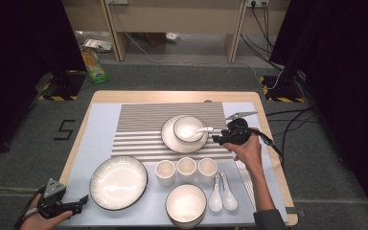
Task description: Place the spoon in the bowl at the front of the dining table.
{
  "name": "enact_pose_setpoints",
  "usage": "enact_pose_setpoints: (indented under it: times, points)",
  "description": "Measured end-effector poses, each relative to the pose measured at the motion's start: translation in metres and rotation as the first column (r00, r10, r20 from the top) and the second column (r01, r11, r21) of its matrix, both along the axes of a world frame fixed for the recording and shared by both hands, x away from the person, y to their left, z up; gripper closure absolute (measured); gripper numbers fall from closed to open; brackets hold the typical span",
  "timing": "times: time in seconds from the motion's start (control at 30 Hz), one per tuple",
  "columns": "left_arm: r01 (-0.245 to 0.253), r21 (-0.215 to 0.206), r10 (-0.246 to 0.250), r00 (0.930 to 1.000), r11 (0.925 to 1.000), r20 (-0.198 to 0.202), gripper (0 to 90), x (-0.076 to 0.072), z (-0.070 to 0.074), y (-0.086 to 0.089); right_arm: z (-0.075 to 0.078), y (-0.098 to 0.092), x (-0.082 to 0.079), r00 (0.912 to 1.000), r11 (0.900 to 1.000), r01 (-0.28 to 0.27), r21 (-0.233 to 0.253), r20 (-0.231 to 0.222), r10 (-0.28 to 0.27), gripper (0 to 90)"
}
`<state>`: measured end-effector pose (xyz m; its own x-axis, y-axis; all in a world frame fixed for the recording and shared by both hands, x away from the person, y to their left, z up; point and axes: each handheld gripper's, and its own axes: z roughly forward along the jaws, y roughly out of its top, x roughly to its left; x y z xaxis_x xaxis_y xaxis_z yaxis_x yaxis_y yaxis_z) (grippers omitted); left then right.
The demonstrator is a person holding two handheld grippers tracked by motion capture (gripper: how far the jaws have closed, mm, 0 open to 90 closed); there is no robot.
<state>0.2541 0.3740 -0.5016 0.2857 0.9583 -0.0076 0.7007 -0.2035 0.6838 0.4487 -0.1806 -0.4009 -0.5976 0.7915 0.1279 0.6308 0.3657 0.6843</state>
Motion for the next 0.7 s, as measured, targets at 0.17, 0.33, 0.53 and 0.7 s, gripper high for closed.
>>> enact_pose_setpoints:
  times: [0.17,0.33,0.53,0.7]
  points:
    - [-0.002,0.000,0.002,1.0000,1.0000,0.008,9.5,0.000,-0.001,0.000,-0.002,-0.015,-0.017,1.0000,1.000,-0.004,-0.026,-0.009,0.004,51.3]
    - [-0.005,-0.002,0.005,0.9999,1.0000,0.010,9.5,0.000,-0.001,0.000,-0.006,-0.028,-0.035,0.9999,0.999,-0.007,-0.036,-0.013,0.006,52.3]
    - [-0.005,-0.002,0.005,0.9999,1.0000,0.010,9.5,0.000,-0.001,0.000,-0.011,-0.038,-0.050,0.9998,1.000,-0.010,-0.028,-0.016,0.009,52.4]
    - [-0.006,-0.003,0.006,0.9999,1.0000,0.012,9.5,0.000,-0.001,0.000,-0.013,-0.044,-0.056,0.9998,1.000,0.000,-0.031,-0.022,-0.001,52.4]
